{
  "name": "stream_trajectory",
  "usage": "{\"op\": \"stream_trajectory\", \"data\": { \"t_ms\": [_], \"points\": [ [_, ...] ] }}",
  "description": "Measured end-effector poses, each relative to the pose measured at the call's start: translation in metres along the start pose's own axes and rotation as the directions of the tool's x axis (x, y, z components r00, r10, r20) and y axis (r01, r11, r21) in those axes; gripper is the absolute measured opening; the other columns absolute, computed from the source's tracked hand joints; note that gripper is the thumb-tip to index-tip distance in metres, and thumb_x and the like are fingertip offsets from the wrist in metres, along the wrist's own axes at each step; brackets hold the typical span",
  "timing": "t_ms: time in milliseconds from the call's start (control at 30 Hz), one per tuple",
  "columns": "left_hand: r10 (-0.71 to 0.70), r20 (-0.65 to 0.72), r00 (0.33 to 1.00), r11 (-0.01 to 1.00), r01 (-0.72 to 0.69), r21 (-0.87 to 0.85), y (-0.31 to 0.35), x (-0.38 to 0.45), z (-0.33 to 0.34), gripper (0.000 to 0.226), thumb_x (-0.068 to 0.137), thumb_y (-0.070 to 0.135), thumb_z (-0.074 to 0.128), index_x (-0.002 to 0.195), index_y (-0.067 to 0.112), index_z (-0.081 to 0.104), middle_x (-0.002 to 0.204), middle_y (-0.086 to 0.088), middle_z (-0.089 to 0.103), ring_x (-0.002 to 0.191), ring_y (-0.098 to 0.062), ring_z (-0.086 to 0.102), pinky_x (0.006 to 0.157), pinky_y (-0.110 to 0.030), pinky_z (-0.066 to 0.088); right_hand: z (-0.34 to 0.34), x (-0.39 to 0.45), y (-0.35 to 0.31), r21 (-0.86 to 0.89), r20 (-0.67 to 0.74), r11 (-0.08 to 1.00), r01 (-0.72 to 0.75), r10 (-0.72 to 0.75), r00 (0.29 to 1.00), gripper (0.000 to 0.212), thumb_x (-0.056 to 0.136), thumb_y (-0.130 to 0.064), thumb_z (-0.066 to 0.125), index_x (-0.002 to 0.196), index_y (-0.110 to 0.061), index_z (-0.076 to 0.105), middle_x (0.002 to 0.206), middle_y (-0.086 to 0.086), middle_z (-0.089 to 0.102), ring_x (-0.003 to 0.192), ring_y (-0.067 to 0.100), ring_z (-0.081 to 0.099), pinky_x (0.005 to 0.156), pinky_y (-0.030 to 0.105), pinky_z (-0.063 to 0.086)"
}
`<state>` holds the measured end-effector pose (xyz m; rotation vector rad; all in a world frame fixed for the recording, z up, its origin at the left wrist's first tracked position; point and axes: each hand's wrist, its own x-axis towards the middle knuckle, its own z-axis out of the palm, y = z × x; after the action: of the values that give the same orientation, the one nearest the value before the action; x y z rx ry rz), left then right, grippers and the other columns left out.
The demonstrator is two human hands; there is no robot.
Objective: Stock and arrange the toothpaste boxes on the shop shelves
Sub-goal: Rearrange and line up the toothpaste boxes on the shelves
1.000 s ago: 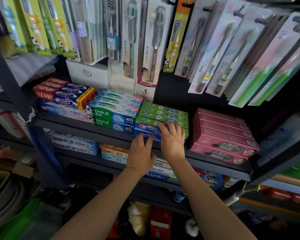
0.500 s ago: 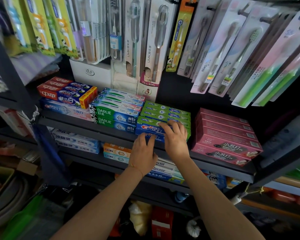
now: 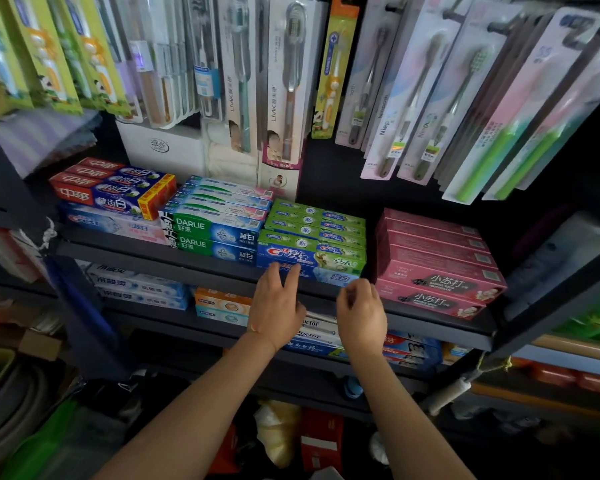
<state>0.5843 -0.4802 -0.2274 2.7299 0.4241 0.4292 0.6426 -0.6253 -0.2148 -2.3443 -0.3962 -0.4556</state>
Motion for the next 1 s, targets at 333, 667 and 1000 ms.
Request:
{"op": "stream_trajectory", "data": {
  "t_ms": [333,667,1000],
  "points": [
    [-0.001,-0.004,1.000,1.000,0.001,0.012,0.001,0.000,-0.002,0.071,0.089,0.022,0.063,0.152,0.013,0.030,0.151,-0.027,0.027,0.140,-0.041,0.031,0.115,-0.043,0.030,0.007,0.026,0.004,-0.125,0.181,0.969,-0.215,0.235,0.955,0.027,0.103,-0.028,0.044,0.114,-0.009,0.062,0.102,0.013,0.067,0.086,0.032,0.064,0.062,0.031,0.043],
    [0.020,-0.007,1.000,0.999,-0.020,0.042,-0.003,0.004,-0.006,0.067,0.084,0.020,0.068,0.145,0.011,0.042,0.144,-0.029,0.039,0.129,-0.043,0.045,0.106,-0.048,0.041,0.001,0.025,-0.002,-0.150,0.027,0.988,0.037,-0.034,0.999,0.020,0.096,-0.022,0.057,0.083,-0.008,0.063,0.074,0.006,0.063,0.054,0.025,0.057,0.046,0.021,0.026],
    [0.309,-0.283,0.908,0.943,-0.253,0.217,0.003,0.052,-0.035,0.049,0.075,0.011,0.070,0.123,0.006,0.060,0.131,-0.015,0.055,0.124,-0.034,0.051,0.109,-0.048,0.040,0.016,0.124,-0.060,-0.118,0.289,0.936,0.333,-0.288,0.913,0.043,0.094,-0.020,0.053,0.134,-0.003,0.054,0.142,0.016,0.048,0.131,0.033,0.043,0.109,0.047,0.036]
  ]
}}
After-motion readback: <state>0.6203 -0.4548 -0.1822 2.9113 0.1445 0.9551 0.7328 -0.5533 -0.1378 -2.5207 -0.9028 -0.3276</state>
